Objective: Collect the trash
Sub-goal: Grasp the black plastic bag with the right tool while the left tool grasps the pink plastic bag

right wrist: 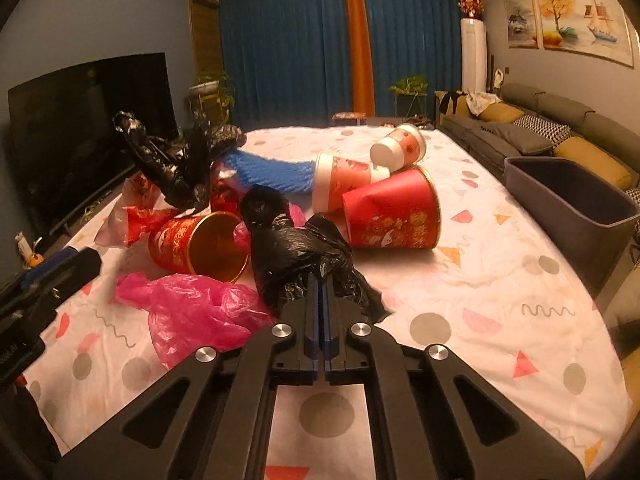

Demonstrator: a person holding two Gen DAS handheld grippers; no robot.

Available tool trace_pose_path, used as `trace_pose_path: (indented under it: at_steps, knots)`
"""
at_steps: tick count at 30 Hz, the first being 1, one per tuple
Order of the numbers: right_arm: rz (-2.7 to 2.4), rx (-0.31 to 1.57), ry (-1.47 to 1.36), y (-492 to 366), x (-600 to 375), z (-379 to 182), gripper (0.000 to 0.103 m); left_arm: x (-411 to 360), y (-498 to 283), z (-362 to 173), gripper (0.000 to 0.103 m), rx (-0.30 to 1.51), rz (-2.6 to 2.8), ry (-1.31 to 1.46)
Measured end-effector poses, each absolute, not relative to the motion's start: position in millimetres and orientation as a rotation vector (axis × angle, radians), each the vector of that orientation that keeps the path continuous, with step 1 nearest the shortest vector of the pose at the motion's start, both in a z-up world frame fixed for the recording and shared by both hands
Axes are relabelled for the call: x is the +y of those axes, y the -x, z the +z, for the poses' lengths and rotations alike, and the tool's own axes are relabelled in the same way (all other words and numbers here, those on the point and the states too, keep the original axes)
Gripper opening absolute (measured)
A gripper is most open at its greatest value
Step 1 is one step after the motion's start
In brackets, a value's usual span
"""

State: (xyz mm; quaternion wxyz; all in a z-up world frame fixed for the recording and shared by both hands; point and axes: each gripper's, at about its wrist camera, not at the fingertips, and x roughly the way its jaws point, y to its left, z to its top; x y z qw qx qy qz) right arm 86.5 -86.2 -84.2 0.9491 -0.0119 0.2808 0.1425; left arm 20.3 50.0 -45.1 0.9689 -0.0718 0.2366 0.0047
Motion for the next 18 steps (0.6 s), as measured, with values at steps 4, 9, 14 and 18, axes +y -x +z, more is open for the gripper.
trace_pose_path:
  at_steps: [4,9,14,18]
  knots:
    - [0.259,0.518,0.03,-75,-97,-73,0.002,38,-27,-50,0.06,0.507,-0.041,0.153]
    - [0.239,0.492,0.006,-65,-114,-63,0.002,18,-45,-60,0.065,0.577,-0.072,0.119]
    - [0.231,0.474,0.0,-62,-122,-59,0.002,6,-60,-72,0.065,0.639,-0.102,0.108]
    - [0.227,0.465,-0.009,-61,-128,-57,0.002,5,-68,-81,0.057,0.69,-0.148,0.14]
